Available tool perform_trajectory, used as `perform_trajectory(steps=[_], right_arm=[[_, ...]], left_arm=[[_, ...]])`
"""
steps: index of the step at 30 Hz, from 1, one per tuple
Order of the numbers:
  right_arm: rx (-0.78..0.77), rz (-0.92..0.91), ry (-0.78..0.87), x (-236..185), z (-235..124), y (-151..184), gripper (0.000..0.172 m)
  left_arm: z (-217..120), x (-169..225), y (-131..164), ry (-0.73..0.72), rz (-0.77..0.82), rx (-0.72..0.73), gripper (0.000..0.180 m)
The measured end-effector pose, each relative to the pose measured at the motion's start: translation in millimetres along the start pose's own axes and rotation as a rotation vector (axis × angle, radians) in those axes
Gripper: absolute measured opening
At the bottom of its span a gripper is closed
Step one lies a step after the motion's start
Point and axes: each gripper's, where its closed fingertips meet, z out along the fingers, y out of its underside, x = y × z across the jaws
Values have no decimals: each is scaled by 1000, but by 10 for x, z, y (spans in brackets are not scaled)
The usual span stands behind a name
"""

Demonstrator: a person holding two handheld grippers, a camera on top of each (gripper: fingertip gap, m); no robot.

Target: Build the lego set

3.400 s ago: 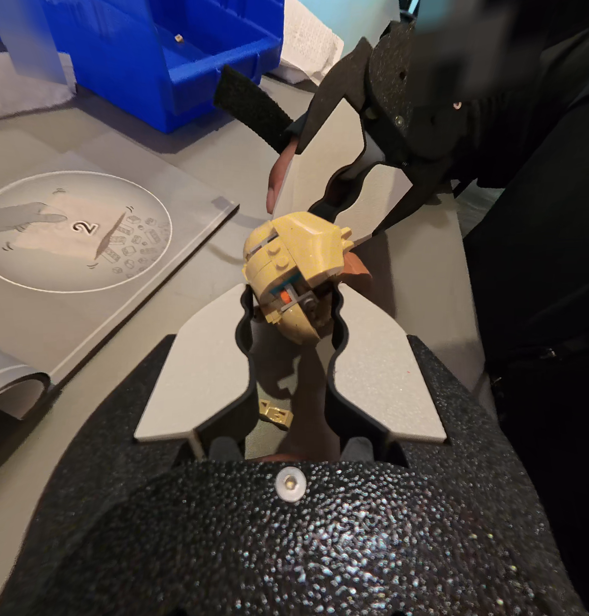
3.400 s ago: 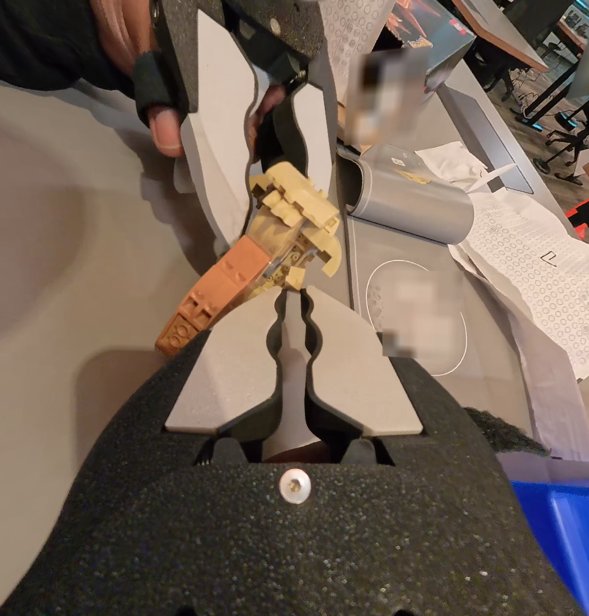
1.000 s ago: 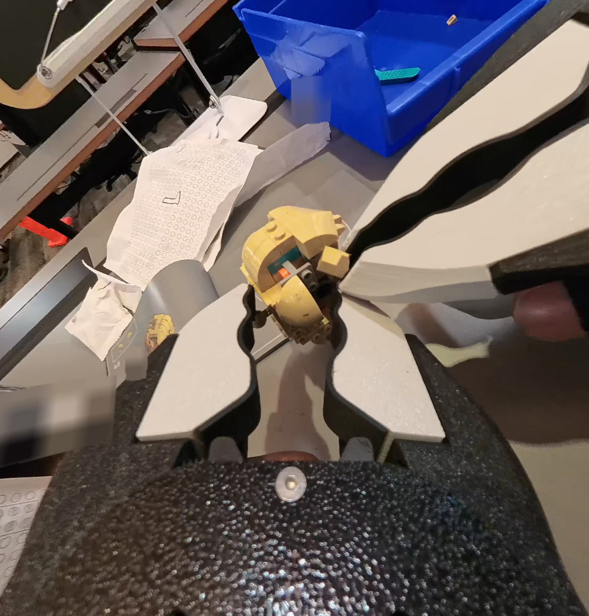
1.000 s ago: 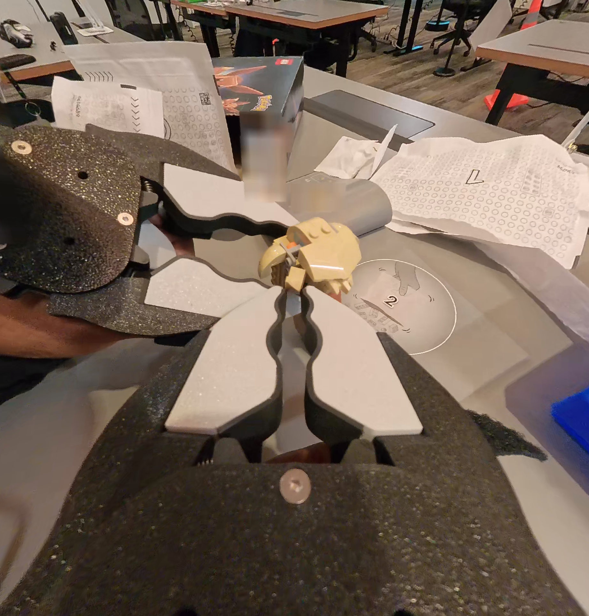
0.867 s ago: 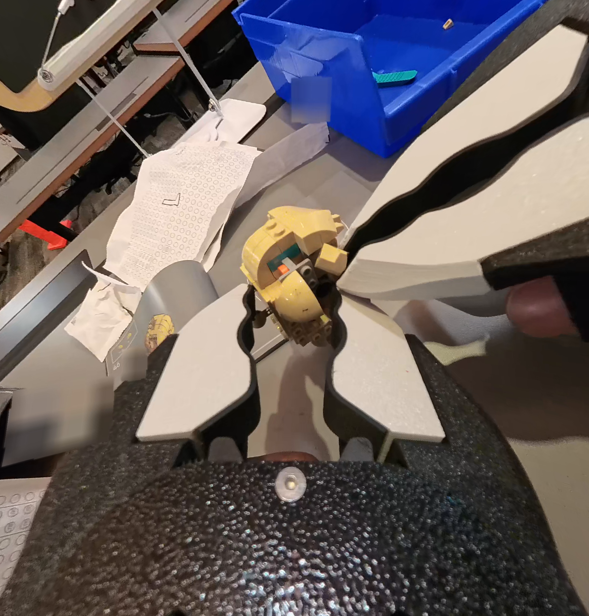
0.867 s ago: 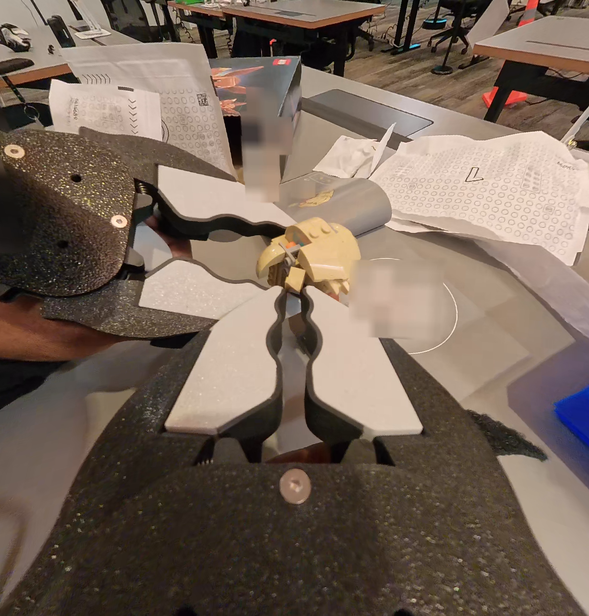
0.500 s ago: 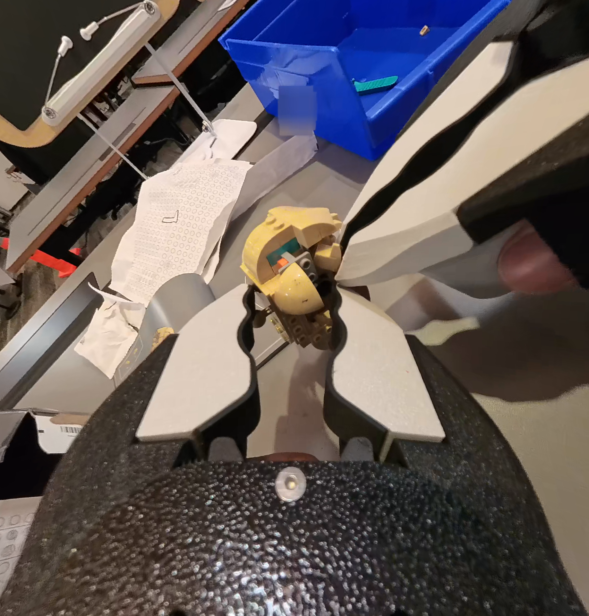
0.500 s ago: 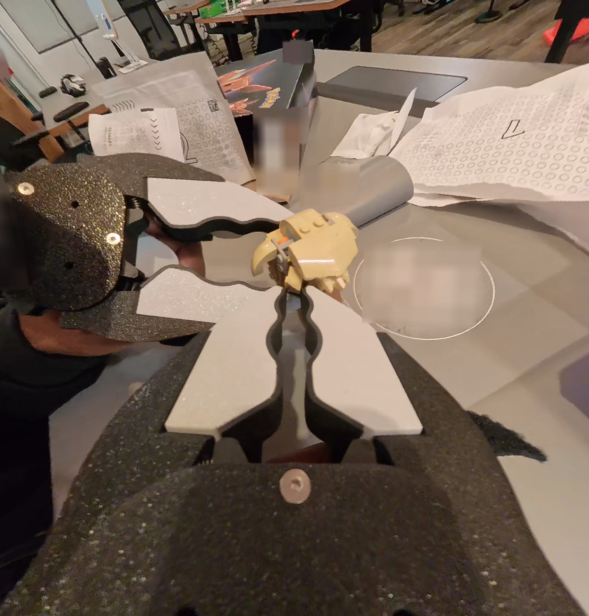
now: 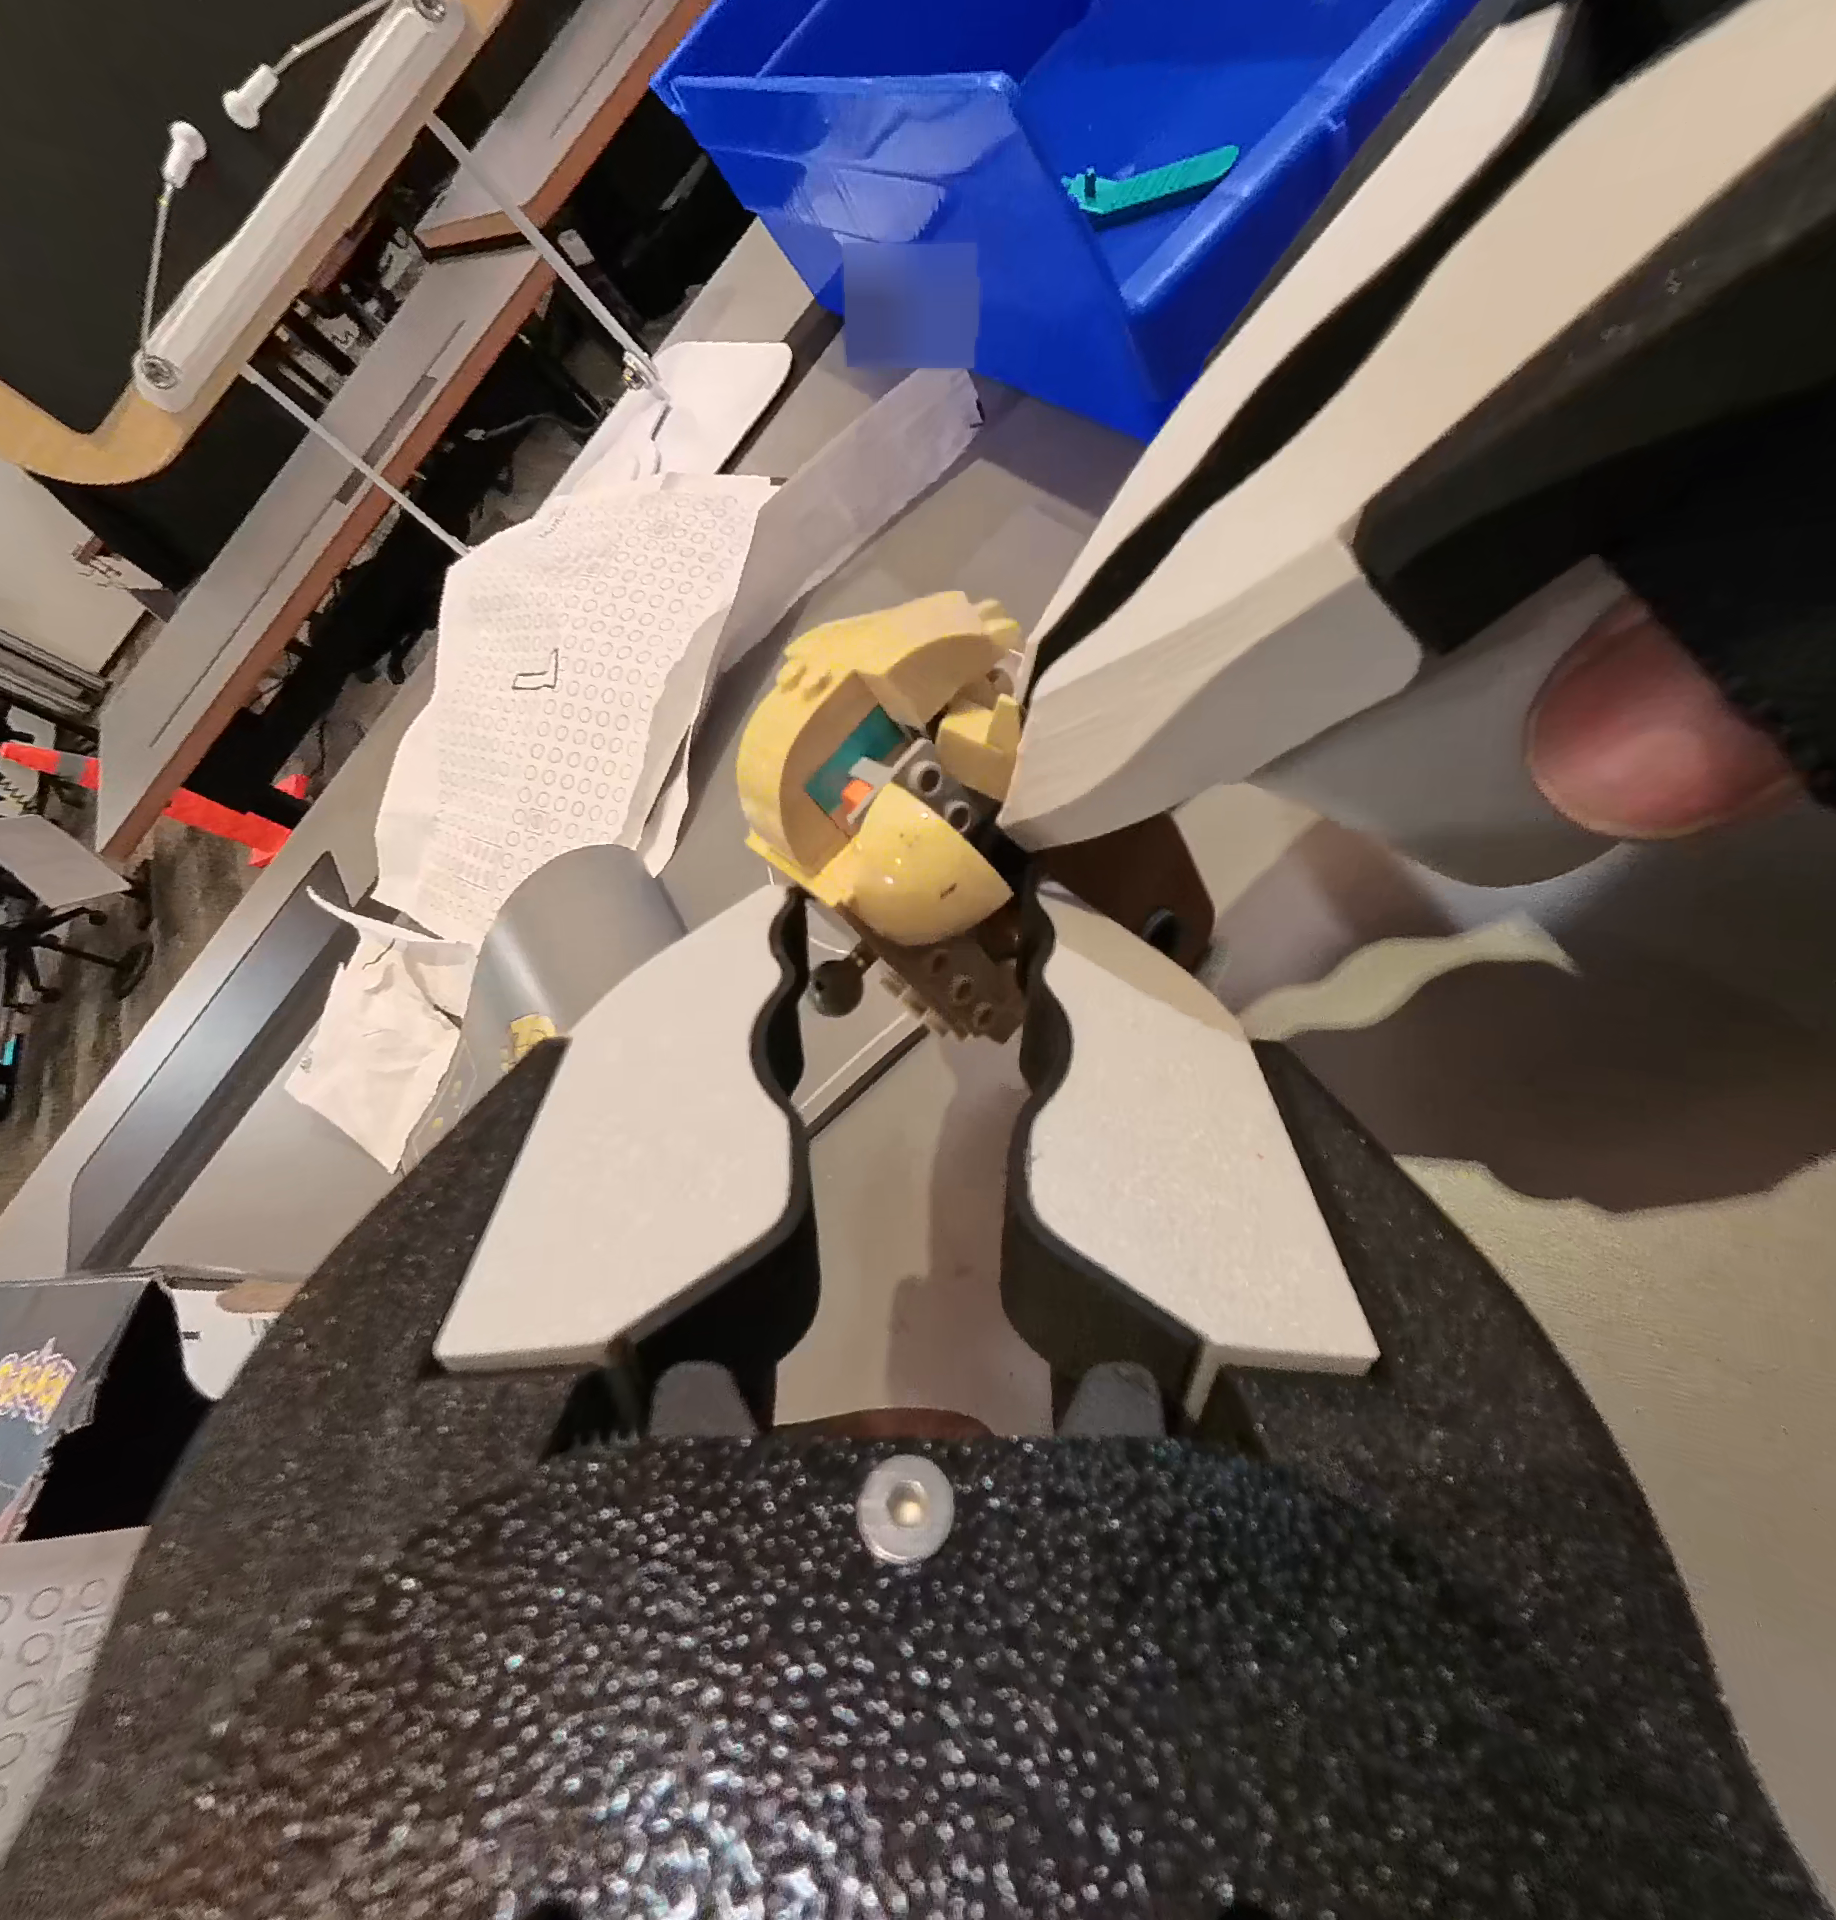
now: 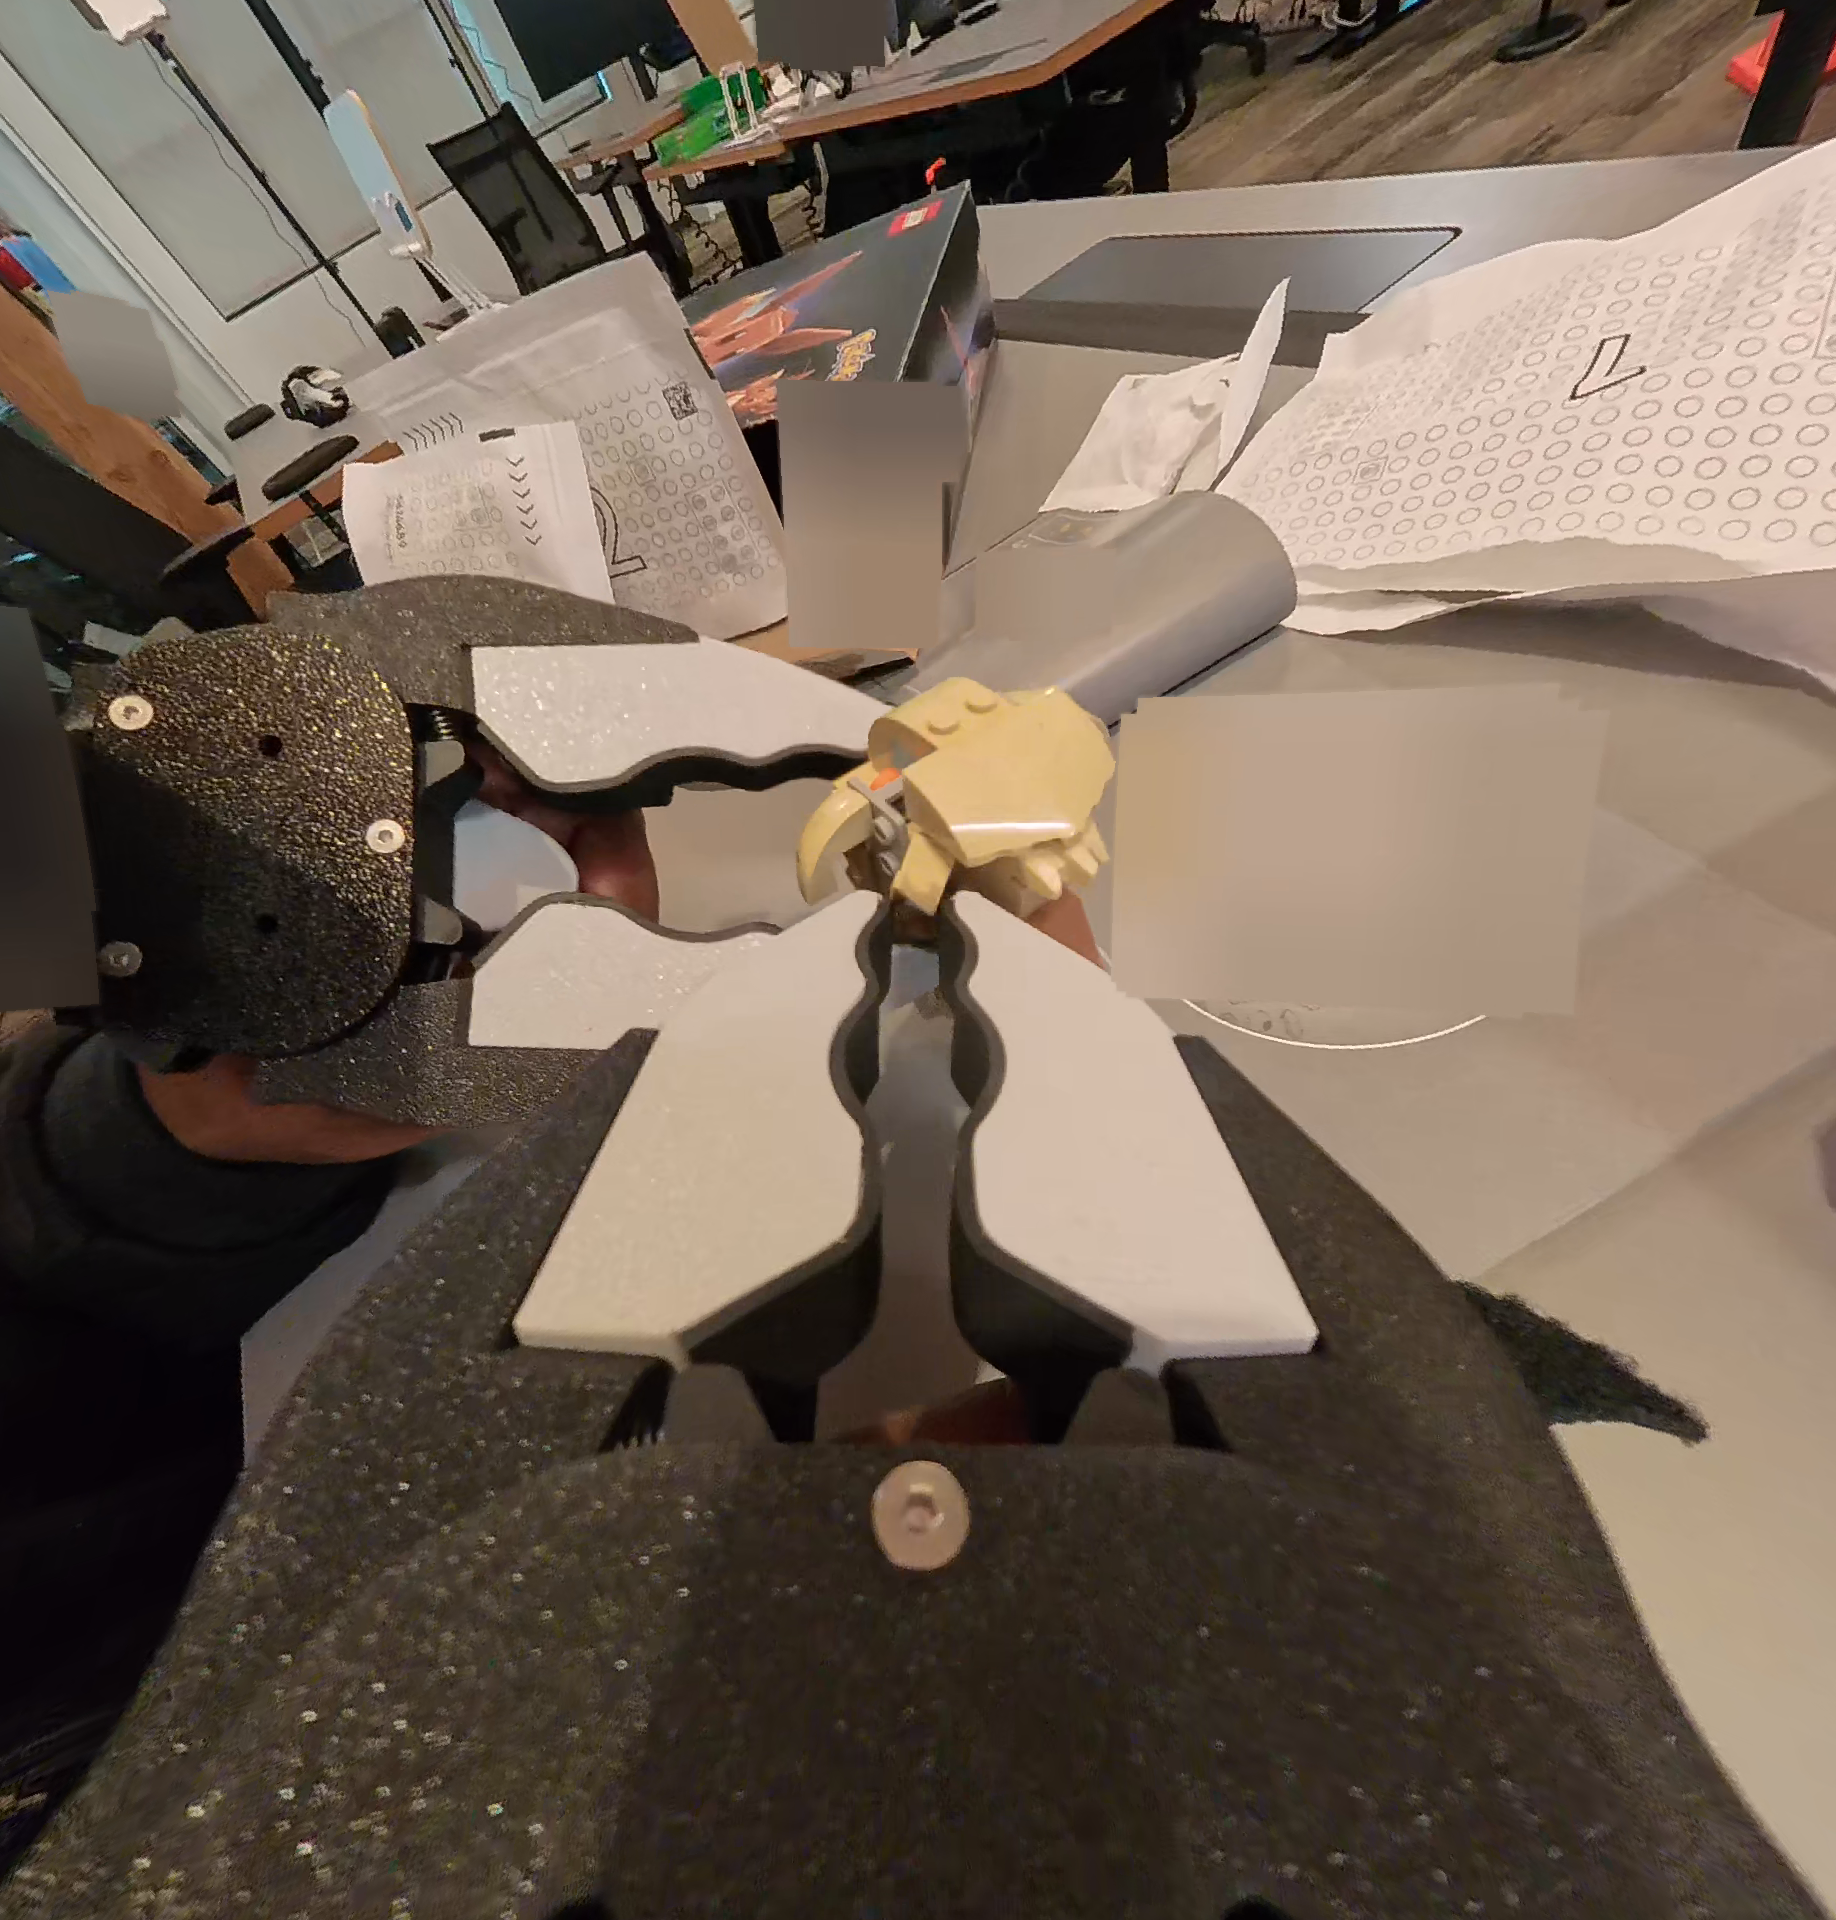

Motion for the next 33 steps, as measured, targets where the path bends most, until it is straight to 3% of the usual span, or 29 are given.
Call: perform_trajectory(steps=[1, 16, 23, 33], right_arm=[[0, 2, -1, 3, 0, -1, 8], [-98, -26, -59, 52, -105, 61, 4], [-176, -104, -76, 77, -160, 125, 2], [-220, -50, -60, 277, -66, 229, 0]], left_arm=[[3, 3, -1, 1, 0, 2, 38], [-37, 135, -72, 104, 99, 96, 33], [-49, 254, -90, 203, 48, 132, 32], [27, 359, -14, 316, 20, 78, 23]])
